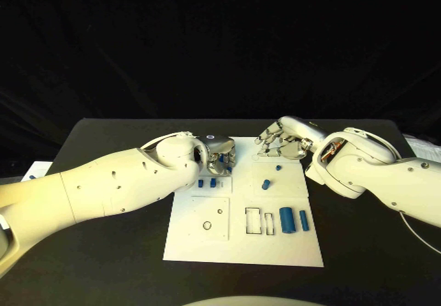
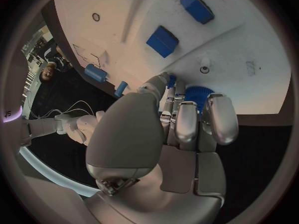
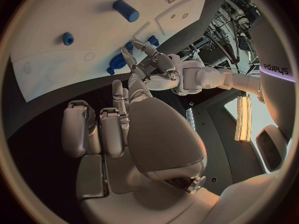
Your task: Assemble the parts on the task board
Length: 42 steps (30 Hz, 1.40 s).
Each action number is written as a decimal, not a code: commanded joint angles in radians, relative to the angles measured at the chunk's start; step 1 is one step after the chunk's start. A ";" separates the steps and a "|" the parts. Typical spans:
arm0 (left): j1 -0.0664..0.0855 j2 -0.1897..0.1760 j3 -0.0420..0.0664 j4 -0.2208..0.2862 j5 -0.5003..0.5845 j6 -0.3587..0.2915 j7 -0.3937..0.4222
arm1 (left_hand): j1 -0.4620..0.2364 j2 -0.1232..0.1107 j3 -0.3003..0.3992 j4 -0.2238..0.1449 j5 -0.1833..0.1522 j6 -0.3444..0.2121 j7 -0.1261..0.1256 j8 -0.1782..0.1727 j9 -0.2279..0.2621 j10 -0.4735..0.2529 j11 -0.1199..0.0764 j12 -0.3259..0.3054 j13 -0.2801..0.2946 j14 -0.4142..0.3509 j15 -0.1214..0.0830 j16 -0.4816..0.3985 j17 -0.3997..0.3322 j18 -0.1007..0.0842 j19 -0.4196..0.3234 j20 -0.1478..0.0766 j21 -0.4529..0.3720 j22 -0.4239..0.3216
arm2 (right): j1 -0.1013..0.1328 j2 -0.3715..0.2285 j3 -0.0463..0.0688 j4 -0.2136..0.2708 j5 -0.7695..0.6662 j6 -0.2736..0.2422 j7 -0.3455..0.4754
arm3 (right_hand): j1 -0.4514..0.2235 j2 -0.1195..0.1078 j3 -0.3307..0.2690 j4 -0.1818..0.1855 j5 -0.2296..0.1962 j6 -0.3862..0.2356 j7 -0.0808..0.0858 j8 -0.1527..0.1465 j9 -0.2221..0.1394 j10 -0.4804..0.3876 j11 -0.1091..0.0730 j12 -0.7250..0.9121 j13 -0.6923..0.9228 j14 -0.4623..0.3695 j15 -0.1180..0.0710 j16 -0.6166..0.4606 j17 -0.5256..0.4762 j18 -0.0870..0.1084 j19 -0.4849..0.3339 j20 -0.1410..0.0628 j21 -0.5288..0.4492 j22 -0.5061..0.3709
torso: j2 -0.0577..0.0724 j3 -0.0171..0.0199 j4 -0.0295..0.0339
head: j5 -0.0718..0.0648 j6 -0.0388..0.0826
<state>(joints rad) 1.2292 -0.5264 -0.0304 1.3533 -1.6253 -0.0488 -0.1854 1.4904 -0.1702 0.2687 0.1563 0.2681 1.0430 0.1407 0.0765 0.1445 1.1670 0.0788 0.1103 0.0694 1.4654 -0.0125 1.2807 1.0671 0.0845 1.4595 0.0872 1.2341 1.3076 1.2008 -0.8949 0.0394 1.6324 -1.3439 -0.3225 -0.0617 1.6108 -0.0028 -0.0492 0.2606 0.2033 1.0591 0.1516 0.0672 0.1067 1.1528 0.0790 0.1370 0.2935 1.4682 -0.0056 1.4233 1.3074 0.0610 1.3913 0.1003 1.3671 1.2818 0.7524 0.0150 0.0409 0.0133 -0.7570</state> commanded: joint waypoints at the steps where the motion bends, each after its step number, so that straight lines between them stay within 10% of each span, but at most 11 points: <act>1: -0.009 0.004 -0.008 -0.001 -0.004 0.052 -0.010 | 0.009 0.008 0.015 -0.005 -0.006 0.017 -0.001 0.002 0.000 0.004 -0.001 -0.004 0.003 0.024 0.001 -0.002 -0.003 -0.013 0.021 0.001 -0.001 0.040 | -0.001 0.001 0.000 0.001 -0.002 0.005 0.002 | -0.002 -0.008 0.006 -0.002 0.005 0.000 0.003 -0.003 -0.001 0.005 0.002 -0.004 -0.001 0.059 0.007 -0.003 0.063 0.008 0.000 0.005 0.002 0.000 | 0.000 0.0004 -0.0004 | 0.000 0.000; 12: -0.009 0.005 -0.008 -0.003 -0.022 0.063 -0.019 | 0.061 0.034 0.127 -0.065 -0.054 0.069 -0.006 0.008 -0.001 0.063 -0.012 -0.006 0.009 0.023 -0.009 0.008 -0.014 -0.017 0.025 -0.008 0.020 0.058 | -0.001 0.001 0.000 0.001 -0.001 0.006 0.002 | -0.003 -0.008 0.008 0.000 0.006 0.001 0.003 -0.002 -0.001 0.007 0.002 -0.005 -0.005 0.059 0.007 -0.004 0.062 0.008 0.000 0.005 0.001 -0.001 | 0.000 0.0001 0.0002 | -0.001 -0.002; 32: -0.013 -0.029 0.001 0.039 0.021 -0.028 0.009 | -0.024 -0.003 0.243 -0.113 -0.062 0.082 0.003 -0.009 -0.015 0.076 -0.005 -0.044 0.008 0.019 -0.002 0.022 -0.037 -0.018 0.023 -0.003 0.026 0.070 | -0.001 -0.002 0.000 0.000 0.002 0.006 0.004 | -0.004 -0.008 0.009 0.001 0.006 0.002 0.003 -0.002 -0.002 0.008 0.002 -0.005 -0.007 0.059 0.007 -0.003 0.063 0.008 0.000 0.005 0.001 -0.001 | -0.002 0.0000 0.0005 | -0.001 0.005; 42: -0.013 -0.093 0.033 0.103 0.047 -0.068 -0.011 | -0.045 -0.007 0.243 -0.112 -0.063 0.086 0.005 -0.008 -0.016 0.078 -0.004 -0.045 0.009 0.018 -0.001 0.022 -0.043 -0.018 0.024 -0.002 0.029 0.072 | -0.002 -0.004 0.000 -0.004 0.007 0.006 0.004 | -0.005 -0.008 0.010 0.002 0.007 0.002 0.002 -0.002 -0.002 0.009 0.002 -0.006 -0.009 0.059 0.007 -0.003 0.063 0.008 0.000 0.006 0.001 -0.001 | -0.001 -0.0002 0.0021 | 0.000 0.011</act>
<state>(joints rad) 1.2161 -0.6159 0.0016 1.4476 -1.6007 -0.0878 -0.1886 1.4559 -0.1755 0.5063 0.0456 0.2098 1.1220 0.1446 0.0742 0.1288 1.2366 0.0730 0.0693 0.0779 1.4653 -0.0124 1.2978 1.0260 0.0849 1.4631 0.0836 1.2576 1.3074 1.1996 -0.8992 0.0394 1.6290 -1.3369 -0.3222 -0.0610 1.6108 -0.0028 -0.0464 0.2634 0.2033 1.0591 0.1516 0.0672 0.1059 1.1561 0.0824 0.1371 0.2856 1.4682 -0.0056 1.4233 1.3079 0.0610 1.3913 0.1003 1.3671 1.2818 0.7507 0.0147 0.0428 0.0122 -0.7469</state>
